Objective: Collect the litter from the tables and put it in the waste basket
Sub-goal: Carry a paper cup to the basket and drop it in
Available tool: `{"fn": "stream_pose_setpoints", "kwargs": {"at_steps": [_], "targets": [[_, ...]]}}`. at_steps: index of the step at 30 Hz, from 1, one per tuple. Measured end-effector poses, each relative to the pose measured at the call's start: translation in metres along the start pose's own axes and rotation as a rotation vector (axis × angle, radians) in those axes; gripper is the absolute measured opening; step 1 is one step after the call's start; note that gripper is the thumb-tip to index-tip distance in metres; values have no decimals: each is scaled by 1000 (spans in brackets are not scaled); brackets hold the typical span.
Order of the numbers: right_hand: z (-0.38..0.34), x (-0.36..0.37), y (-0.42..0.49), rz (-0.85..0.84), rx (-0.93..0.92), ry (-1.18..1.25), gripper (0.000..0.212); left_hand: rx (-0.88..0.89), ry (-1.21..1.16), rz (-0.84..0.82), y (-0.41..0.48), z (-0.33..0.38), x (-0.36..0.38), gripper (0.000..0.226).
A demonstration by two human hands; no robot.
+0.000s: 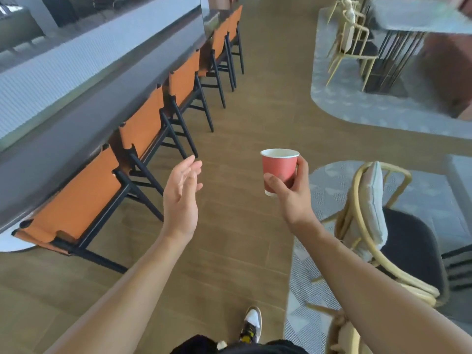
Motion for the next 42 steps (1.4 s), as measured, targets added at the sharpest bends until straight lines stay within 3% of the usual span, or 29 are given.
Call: {"fn": "stream_pose_setpoints", "kwargs": {"at_steps": [7,14,24,30,42], "targets": [[2,9,117,25,-6,-21,79,15,-51,-9,124,-24,46,42],[15,30,253,60,1,-12,70,25,-62,-88,263,-67,96,33],[8,77,473,203,-2,-38,67,38,-104,-216,509,-107,168,60],[7,96,577,237,-8,-54,67,45,-93,-249,619,-121,200,62],[61,100,820,262,34,-7,67,18,-122,-278,832,-195,299,44]]}}
Point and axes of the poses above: each hand's wrist, its own y-axis towards the middle knuckle, its own x-axis out of the palm, z = x × y, the point moved 8 cm from there along y, towards the middle knuckle, and after that the axes turned 7 degrees about -y, right-handed, at the moved point
